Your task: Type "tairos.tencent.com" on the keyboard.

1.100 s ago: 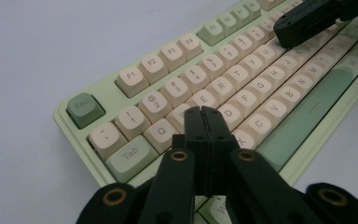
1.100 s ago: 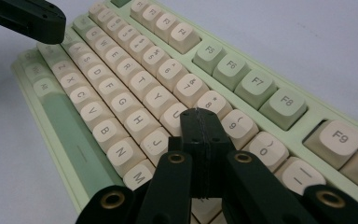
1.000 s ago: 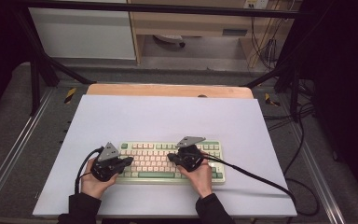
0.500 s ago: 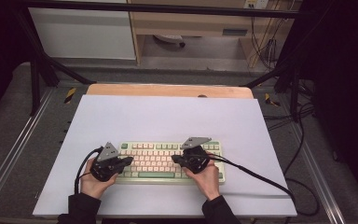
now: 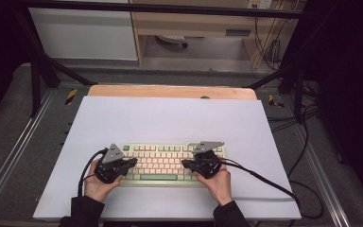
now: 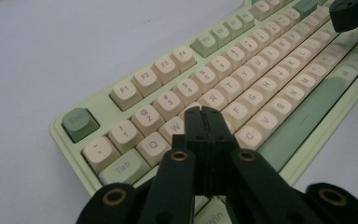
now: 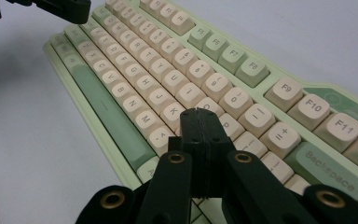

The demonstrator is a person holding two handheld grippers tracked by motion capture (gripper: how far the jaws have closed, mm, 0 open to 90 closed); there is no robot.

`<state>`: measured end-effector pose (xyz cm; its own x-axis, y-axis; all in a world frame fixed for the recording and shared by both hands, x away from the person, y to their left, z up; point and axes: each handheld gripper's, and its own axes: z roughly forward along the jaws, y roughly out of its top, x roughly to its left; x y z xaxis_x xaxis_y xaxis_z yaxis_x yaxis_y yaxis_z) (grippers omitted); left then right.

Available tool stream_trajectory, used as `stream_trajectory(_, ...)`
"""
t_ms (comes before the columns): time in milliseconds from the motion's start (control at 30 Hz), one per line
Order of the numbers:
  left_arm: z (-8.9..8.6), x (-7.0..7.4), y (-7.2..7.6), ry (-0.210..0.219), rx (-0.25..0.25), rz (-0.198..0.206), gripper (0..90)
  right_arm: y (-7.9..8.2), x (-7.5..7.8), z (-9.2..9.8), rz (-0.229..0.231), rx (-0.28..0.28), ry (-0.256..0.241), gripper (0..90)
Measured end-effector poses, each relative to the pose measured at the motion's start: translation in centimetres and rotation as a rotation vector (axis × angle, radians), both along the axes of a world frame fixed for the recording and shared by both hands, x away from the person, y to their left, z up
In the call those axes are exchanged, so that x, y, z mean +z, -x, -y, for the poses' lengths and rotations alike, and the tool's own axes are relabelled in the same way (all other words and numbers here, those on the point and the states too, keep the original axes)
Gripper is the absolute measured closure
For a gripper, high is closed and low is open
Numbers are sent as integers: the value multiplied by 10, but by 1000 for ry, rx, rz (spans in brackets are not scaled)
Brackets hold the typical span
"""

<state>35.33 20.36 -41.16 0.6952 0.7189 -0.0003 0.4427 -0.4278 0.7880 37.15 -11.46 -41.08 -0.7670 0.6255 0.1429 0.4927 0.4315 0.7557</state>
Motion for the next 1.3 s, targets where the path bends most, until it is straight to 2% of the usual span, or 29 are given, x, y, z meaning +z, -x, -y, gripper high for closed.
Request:
stream_trajectory(433, 18, 8, -12, -15, 0, 9, 898, 7, -2, 20, -8, -11, -12, 900)
stream_trajectory(833, 37, -5, -25, -39, 2, -10, 898, 11, -5, 30, -16, -19, -19, 900)
stream_trajectory(1300, 42, -14, -28, -51, -12, -19, 898, 12, -6, 30, -19, -16, -25, 900)
